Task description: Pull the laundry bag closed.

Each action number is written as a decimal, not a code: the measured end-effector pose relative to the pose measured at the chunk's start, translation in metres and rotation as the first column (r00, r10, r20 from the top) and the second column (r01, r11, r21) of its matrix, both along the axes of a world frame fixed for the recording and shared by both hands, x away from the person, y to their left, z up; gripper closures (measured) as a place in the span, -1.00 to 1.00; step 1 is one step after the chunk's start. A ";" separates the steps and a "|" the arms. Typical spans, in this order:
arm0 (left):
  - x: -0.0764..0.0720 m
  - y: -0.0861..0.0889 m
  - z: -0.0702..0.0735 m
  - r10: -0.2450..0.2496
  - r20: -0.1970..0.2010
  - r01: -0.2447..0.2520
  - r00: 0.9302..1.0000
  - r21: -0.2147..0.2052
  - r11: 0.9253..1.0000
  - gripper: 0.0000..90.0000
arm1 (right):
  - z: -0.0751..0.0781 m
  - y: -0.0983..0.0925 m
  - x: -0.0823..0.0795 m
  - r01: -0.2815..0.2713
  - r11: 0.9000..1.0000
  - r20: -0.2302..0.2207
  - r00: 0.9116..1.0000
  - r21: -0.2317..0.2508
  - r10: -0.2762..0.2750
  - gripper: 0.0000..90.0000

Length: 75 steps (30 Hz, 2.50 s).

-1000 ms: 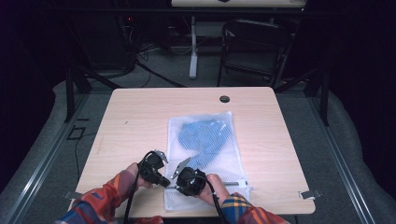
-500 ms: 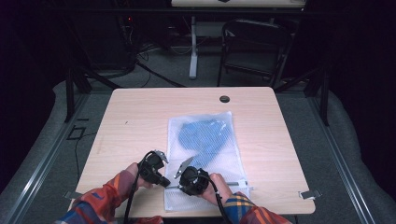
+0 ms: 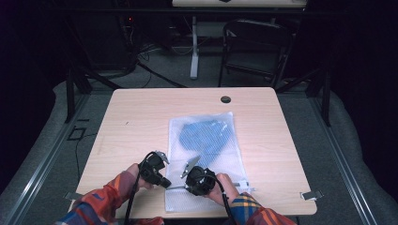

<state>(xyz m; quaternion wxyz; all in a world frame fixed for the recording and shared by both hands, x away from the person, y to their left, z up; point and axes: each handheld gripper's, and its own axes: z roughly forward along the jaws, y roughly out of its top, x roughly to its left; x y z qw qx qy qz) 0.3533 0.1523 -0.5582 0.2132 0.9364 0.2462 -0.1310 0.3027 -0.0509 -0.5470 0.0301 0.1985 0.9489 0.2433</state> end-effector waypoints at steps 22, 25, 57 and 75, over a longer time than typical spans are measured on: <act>0.001 0.001 0.000 0.002 -0.008 -0.002 1.000 -0.003 1.000 1.00 | 0.002 -0.019 -0.002 0.019 1.000 -0.004 1.000 -0.021 -0.019 0.82; 0.001 0.001 0.000 0.001 -0.008 -0.001 1.000 -0.002 1.000 1.00 | 0.001 -0.020 -0.003 0.019 1.000 -0.005 1.000 -0.021 -0.019 0.82; -0.017 -0.044 0.000 -0.113 0.274 0.119 0.955 -0.007 0.993 0.80 | -0.010 -0.024 0.001 0.012 1.000 -0.021 1.000 -0.007 -0.012 0.82; -0.019 -0.044 -0.001 -0.125 0.285 0.137 0.950 -0.022 0.990 0.91 | -0.012 -0.026 -0.001 -0.002 1.000 -0.022 1.000 0.013 0.003 0.72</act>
